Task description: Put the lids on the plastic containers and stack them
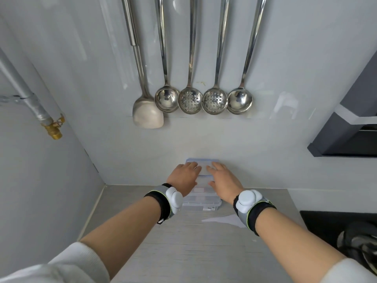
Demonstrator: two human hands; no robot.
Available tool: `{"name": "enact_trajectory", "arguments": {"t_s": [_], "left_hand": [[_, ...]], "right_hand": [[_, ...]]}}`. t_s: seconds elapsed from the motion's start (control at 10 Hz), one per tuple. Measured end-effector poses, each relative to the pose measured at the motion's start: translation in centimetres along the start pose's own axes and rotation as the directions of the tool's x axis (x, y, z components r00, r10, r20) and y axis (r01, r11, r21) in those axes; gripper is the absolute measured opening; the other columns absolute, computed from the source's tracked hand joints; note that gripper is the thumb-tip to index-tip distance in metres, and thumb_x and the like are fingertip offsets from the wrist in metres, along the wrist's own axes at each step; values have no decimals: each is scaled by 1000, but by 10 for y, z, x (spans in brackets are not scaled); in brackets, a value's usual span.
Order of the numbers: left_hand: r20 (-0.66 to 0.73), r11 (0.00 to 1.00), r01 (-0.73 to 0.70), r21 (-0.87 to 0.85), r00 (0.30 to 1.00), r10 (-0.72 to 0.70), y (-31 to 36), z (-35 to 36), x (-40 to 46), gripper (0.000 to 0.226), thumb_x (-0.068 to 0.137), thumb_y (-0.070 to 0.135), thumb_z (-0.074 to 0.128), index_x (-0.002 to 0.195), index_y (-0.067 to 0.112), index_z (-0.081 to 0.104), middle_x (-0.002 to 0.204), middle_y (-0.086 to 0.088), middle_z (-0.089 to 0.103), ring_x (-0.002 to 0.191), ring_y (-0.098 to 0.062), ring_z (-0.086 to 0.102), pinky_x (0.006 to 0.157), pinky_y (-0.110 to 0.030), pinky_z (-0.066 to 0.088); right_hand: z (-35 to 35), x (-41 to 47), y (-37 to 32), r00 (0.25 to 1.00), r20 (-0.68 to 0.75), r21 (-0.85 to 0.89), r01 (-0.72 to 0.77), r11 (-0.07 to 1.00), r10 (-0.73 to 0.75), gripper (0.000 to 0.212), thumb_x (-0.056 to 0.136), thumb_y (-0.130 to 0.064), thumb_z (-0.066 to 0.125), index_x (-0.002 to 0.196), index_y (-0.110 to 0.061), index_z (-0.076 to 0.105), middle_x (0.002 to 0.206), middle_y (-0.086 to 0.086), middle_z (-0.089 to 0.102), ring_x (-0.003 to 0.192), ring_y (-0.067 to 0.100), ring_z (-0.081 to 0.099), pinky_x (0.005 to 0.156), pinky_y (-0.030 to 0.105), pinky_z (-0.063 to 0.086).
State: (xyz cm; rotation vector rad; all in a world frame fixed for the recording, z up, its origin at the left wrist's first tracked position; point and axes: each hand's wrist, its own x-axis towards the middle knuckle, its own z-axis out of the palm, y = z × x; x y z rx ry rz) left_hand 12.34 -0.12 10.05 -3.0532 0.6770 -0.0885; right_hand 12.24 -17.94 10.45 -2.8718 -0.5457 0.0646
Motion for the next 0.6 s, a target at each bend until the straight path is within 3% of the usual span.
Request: {"name": "enact_trajectory", "arguments": {"t_s": [0.2,0.4,0.6], "left_hand": [[-33,1000,-5,25,999,6,4,-18,-18,51,87,25,65,133,12,47,133,-6,53,125,-28,50,98,-39,40],[-136,1000,6,12,991,-5,9,-50,-38,47,90,29,59,133,13,49,129,-5,56,121,-27,52,99,-38,39],[-291,975,32,-221,952,-97,12,-88,-60,46,93,36,55,136,18,52,129,-2,61,118,-23,57,100,-37,42]], "right_hand": [[-23,-20,-13,1000,-12,5,-6,1000,6,58,98,-19,52,152,-11,33,161,10,26,150,26,21,120,34,26],[-55,-40,-33,998,-64,69,-16,997,21,53,97,-24,53,148,-14,41,152,4,40,142,24,35,115,36,34],[-85,-55,-49,976,-190,332,-34,942,102,43,96,-31,53,136,-16,55,137,2,57,126,21,54,106,34,43]]}}
